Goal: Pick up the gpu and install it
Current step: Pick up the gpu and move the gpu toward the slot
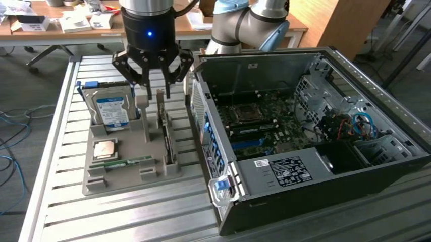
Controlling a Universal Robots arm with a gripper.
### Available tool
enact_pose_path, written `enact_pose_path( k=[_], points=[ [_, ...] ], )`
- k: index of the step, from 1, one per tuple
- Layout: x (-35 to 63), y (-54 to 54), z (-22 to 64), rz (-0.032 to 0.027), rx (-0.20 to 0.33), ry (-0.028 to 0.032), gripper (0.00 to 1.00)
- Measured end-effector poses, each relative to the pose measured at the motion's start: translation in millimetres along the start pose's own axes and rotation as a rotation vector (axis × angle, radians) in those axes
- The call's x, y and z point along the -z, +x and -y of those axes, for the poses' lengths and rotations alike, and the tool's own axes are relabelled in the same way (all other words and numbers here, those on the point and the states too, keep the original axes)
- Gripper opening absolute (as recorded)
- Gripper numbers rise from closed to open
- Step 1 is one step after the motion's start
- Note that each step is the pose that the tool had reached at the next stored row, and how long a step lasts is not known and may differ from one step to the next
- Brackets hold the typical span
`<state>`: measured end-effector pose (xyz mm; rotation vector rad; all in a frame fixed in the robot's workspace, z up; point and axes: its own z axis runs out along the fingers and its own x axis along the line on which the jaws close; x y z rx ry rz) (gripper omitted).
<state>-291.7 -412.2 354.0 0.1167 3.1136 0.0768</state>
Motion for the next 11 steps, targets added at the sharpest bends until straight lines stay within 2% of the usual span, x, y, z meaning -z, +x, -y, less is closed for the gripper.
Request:
enact_pose_path(
  k=[11],
  points=[
    [-8.7, 0.2, 0.4, 0.0000, 0.000, 0.0001, 0.42]
  ],
)
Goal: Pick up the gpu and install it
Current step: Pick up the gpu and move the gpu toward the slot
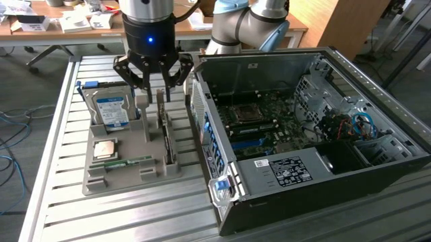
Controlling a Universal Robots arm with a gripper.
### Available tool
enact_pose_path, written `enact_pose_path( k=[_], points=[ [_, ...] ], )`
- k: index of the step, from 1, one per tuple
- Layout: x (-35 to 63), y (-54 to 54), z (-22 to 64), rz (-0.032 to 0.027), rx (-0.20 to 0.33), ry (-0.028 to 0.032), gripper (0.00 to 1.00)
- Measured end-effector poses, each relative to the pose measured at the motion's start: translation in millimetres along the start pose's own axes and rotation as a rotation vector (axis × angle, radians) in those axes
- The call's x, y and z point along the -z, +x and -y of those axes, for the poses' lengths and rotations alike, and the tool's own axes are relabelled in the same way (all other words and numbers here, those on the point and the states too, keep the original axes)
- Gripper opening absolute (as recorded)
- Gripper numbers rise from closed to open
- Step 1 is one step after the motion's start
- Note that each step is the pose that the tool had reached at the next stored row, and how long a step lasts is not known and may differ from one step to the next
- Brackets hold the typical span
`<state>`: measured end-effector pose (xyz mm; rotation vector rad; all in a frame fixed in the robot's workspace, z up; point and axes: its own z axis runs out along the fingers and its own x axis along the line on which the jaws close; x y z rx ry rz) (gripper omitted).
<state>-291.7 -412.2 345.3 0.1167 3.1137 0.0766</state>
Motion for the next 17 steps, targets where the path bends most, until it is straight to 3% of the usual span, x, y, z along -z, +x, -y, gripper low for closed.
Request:
enact_pose_path(
  k=[8, 17],
  points=[
    [-0.7, 0.0, 0.0, 0.0002, 0.000, -0.0003, 0.42],
    [-8.0, 0.2, 0.4, 0.0000, 0.000, -0.0001, 0.42]
  ],
)
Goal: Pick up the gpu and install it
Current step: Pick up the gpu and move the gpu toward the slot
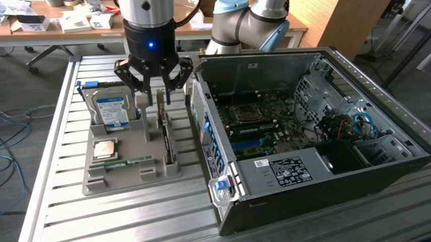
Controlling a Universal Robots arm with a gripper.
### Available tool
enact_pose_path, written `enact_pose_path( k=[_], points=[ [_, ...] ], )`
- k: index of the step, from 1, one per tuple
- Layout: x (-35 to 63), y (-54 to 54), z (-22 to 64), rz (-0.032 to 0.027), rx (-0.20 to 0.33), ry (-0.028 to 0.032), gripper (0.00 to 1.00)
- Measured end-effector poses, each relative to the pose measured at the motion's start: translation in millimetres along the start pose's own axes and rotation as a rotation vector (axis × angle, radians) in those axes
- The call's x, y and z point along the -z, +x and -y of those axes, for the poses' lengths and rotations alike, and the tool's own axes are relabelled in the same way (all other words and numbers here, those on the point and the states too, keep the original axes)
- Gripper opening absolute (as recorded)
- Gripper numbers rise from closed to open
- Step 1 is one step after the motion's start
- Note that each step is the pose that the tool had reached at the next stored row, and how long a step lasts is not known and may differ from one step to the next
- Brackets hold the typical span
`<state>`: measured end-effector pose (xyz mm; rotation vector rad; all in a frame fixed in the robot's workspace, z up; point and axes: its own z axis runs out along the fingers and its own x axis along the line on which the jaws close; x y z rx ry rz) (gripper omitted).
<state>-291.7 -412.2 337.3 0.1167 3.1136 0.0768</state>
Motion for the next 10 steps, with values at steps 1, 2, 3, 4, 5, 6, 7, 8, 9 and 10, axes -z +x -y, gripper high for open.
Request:
enact_pose_path(
  k=[1, 2, 3, 4, 5, 6, 7, 8, 9, 10],
  points=[
    [-0.8, 0.0, 0.0, 0.0000, 0.000, 0.0000, 0.42],
    [-1.6, 0.0, 0.1, 0.0000, 0.000, 0.0001, 0.42],
    [-2.3, 0.0, 0.1, 0.0000, 0.000, 0.0001, 0.42],
    [-2.9, 0.1, 0.2, 0.0000, 0.000, 0.0001, 0.42],
    [-3.6, 0.1, 0.2, 0.0000, 0.000, 0.0000, 0.42],
    [-4.5, 0.1, 0.2, 0.0000, 0.000, 0.0001, 0.42],
    [-5.3, 0.1, 0.3, 0.0000, 0.000, 0.0001, 0.42],
    [-6.2, 0.1, 0.3, 0.0000, 0.000, 0.0001, 0.42],
    [-7.3, 0.1, 0.4, 0.0000, 0.000, 0.0001, 0.42],
    [-8.6, 0.2, 0.4, 0.0000, 0.000, 0.0001, 0.42]
  ],
)
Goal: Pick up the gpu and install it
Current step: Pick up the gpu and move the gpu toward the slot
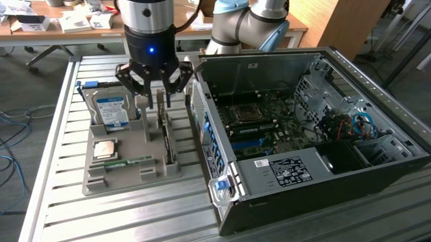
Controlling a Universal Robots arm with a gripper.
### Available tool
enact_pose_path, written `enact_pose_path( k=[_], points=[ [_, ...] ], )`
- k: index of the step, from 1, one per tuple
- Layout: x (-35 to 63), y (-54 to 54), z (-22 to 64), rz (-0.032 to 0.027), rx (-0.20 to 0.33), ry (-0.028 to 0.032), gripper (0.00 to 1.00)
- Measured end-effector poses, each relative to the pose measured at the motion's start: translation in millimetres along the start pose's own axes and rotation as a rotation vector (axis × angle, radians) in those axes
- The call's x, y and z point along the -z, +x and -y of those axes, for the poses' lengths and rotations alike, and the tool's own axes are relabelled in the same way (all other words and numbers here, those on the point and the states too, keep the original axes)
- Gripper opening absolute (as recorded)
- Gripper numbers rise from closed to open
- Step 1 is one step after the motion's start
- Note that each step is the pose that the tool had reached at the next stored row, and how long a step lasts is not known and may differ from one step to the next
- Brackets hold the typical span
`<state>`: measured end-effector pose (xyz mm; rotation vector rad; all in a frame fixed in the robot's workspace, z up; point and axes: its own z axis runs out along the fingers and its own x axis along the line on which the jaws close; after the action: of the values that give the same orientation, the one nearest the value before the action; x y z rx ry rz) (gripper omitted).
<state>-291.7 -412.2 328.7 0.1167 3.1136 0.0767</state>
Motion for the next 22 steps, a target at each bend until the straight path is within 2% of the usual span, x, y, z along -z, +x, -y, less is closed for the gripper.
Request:
enact_pose_path(
  k=[8, 22],
  points=[
    [-8.6, 0.2, 0.4, 0.0000, 0.000, 0.0000, 0.42],
    [-8.2, -0.5, 10.3, 0.0000, 0.000, 0.0000, 0.42]
  ],
)
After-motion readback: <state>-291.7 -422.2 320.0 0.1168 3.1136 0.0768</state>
